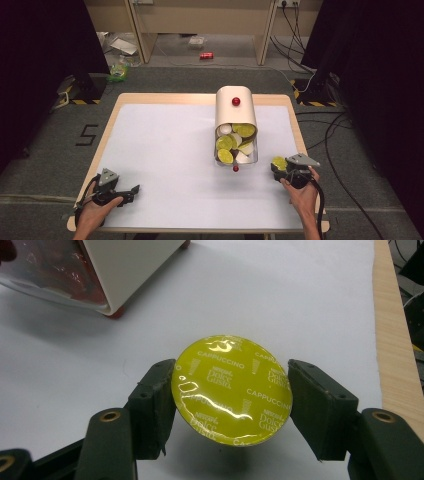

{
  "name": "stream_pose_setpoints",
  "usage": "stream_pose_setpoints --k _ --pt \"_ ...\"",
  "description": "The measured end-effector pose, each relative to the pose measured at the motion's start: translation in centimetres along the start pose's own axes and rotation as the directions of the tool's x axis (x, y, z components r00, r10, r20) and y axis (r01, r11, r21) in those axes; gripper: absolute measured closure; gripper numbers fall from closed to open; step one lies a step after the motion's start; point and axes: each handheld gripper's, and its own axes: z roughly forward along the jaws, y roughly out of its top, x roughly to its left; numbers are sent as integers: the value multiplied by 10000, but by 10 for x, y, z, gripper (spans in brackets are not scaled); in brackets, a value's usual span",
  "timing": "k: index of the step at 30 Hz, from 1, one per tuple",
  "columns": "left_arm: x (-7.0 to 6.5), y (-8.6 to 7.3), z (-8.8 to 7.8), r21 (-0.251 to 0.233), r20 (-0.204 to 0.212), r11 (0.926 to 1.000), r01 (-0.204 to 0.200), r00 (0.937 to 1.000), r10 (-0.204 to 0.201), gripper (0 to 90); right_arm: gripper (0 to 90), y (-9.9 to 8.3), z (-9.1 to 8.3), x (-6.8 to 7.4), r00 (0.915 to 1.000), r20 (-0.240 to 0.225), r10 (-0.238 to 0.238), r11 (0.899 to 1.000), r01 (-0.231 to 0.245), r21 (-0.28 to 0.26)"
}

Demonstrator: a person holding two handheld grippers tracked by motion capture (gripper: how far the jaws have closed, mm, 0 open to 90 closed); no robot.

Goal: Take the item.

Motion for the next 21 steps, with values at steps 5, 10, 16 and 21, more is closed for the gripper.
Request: stream_pose_setpoints --k 5,10,16,21 --pt "0 0 0 0 0 10000 -2 10000 2 105 388 -1 2 1 10000 -10 46 9999 -46 122" --pt "0 0 0 -2 1 10000 -7 10000 7 105 387 -4 3 -2 9997 -100 227 9996 -226 145" --pt "0 0 0 -1 1 10000 -1 10000 1 105 355 -6 3 -3 9994 -143 302 9993 -299 205" --pt "0 0 0 1 1 10000 -4 10000 4 105 338 -4 0 -2 9992 -214 344 9994 -344 3"
